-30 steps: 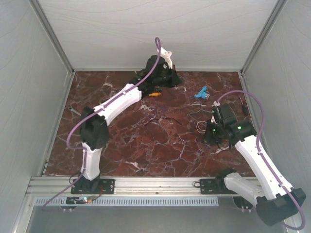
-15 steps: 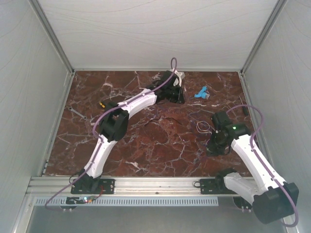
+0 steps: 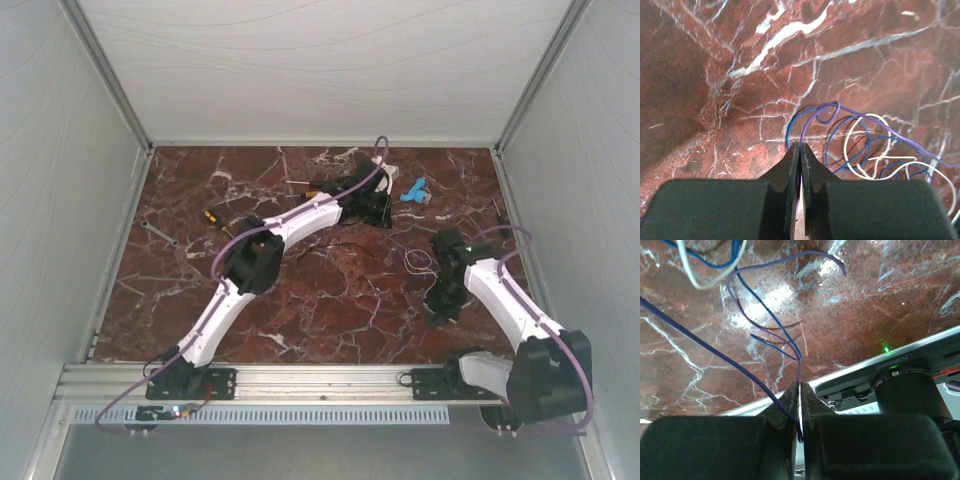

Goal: Zip-tie the wires
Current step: Straighten the cable at the center of the board.

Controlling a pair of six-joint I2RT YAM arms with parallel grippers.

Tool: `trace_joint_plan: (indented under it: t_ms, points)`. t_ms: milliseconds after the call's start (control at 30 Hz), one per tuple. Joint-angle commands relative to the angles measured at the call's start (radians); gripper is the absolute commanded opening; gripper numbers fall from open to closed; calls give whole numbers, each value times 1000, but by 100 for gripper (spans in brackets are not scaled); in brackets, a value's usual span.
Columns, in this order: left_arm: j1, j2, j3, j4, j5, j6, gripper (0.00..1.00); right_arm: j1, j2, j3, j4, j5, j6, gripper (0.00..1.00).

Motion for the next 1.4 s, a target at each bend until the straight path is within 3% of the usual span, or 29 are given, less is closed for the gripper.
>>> trace_joint_plan:
  t_ms: [0,267,333,400,433,567,633,833,1033,1367]
  points:
    - [-13,41,52,-43,-67,22,0,-39,56,5,43,6,9,3]
    - [-37,51,62,-117,-225,62,0,-92,154,-22,105,-91,-28,14]
    - [-40,60,74,-139,-236,72,1,-102,167,-38,124,-123,-34,27]
    - [-44,67,83,-154,-239,81,2,-107,177,-52,138,-145,-39,29]
    - [-46,69,83,-156,-237,84,3,-106,182,-52,139,-142,-39,34]
    - [-54,68,87,-180,-268,88,12,-113,174,-51,131,-126,-40,69]
    - [-54,64,85,-192,-283,85,18,-114,159,-47,127,-119,-38,77]
    - [-55,38,90,-202,-309,86,42,-114,123,-21,96,-85,-32,84]
    - [-59,3,90,-200,-298,90,54,-114,61,20,66,-57,-37,97]
    - [-61,-123,80,-172,-274,101,82,-114,-76,111,73,-32,-141,98]
